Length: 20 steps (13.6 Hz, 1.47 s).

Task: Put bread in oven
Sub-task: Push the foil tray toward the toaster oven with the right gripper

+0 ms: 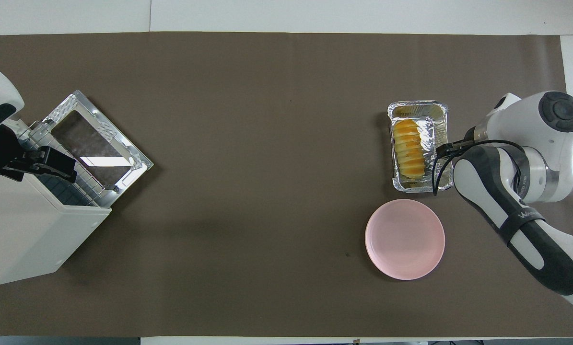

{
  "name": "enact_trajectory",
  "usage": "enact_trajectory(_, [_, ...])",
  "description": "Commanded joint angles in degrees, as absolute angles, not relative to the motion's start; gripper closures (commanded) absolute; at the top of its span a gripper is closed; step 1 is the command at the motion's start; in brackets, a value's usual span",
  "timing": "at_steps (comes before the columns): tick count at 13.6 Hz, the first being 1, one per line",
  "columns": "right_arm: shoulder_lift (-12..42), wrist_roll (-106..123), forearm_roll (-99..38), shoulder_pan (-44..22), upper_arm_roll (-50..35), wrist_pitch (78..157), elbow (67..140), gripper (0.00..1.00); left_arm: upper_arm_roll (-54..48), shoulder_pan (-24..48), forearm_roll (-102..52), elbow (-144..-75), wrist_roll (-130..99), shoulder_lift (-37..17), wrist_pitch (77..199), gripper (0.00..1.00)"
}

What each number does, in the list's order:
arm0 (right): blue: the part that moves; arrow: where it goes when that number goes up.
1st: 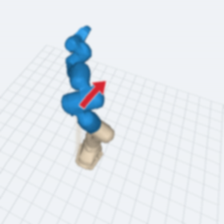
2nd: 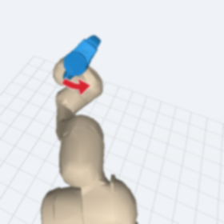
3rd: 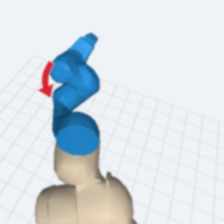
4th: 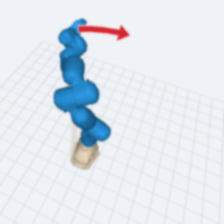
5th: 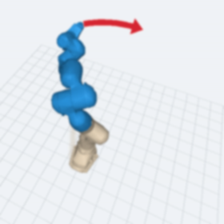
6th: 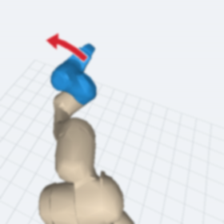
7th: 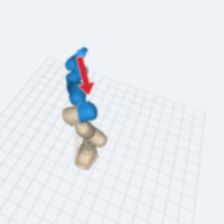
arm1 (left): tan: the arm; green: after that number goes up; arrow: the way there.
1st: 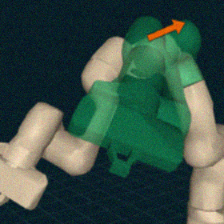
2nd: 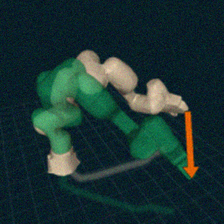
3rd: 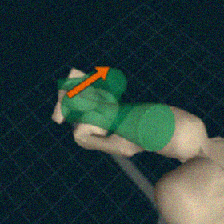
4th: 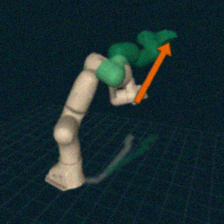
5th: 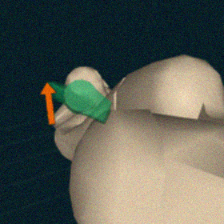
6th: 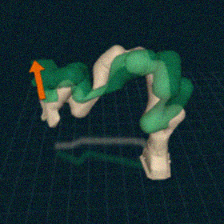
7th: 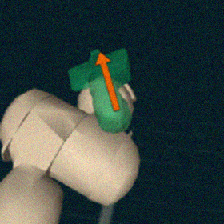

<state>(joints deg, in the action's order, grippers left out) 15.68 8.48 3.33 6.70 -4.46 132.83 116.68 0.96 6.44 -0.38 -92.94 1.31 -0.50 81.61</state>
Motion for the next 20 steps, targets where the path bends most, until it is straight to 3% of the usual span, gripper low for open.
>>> enact_trajectory(1, [15.2,10.0,3.1,7.7,-5.2,137.1,119.3,1.00,0.9,6.2,-0.1,-93.8,1.8,0.4,82.4,0.00])
enact_trajectory(9, [15.8,7.2,-4.6,3.8,-6.2,131.9,112.2,1.00,0.9,6.2,-0.1,-93.8,1.8,0.4,82.4,0.00])
enact_trajectory(17, [16.3,-16.8,-6.5,-15.6,-6.2,127.4,105.1,1.00,0.9,6.2,-0.1,-93.8,1.8,0.4,82.4,0.00])
enact_trajectory(20, [19.8,-23.7,-6.4,-21.3,-6.2,128.0,102.7,1.00,0.9,6.2,-0.1,-93.8,1.8,0.4,82.4,0.00])
